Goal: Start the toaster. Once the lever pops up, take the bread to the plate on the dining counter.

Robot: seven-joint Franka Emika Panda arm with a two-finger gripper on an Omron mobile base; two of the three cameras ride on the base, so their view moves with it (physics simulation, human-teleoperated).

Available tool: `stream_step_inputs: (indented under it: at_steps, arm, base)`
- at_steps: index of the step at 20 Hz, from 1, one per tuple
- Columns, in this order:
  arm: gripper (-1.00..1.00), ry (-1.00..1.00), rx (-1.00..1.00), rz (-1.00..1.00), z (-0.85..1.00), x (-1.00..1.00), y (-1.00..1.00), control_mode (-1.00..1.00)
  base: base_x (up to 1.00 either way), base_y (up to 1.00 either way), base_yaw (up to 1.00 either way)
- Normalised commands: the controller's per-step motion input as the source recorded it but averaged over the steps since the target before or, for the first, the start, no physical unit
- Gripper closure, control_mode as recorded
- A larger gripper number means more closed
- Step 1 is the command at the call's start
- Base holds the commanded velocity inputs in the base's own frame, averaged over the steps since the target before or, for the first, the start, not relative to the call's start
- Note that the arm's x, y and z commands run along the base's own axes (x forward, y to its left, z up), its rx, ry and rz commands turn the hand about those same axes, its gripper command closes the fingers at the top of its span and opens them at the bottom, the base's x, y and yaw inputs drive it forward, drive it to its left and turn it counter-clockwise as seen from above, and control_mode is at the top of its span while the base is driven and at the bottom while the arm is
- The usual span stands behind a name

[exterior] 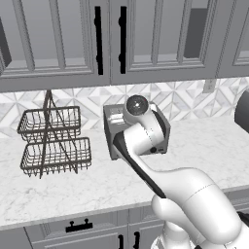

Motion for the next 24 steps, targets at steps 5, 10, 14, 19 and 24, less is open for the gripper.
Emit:
stream_step_inputs:
  at_steps: [5, 10, 14, 19, 24]
  arm:
    - [-1.00, 0.00, 0.00, 0.00, 0.00, 0.00, 0.00, -1.00]
    - [-1.00, 0.00, 0.00, 0.00, 0.00, 0.00, 0.00, -1.00]
    - [-1.00, 0.00, 0.00, 0.00, 0.00, 0.00, 0.00, -1.00]
    - [-1.00, 0.00, 0.00, 0.00, 0.00, 0.00, 0.00, -1.00]
    - [-1.00, 0.00, 0.00, 0.00, 0.00, 0.00, 0.00, -1.00]
  base:
    - [0.00, 0.00, 0.00]
    - [0.00, 0.00, 0.00]
    - [0.00, 0.00, 0.00]
    - [0.00, 0.00, 0.00]
    - [0.00, 0.00, 0.00]
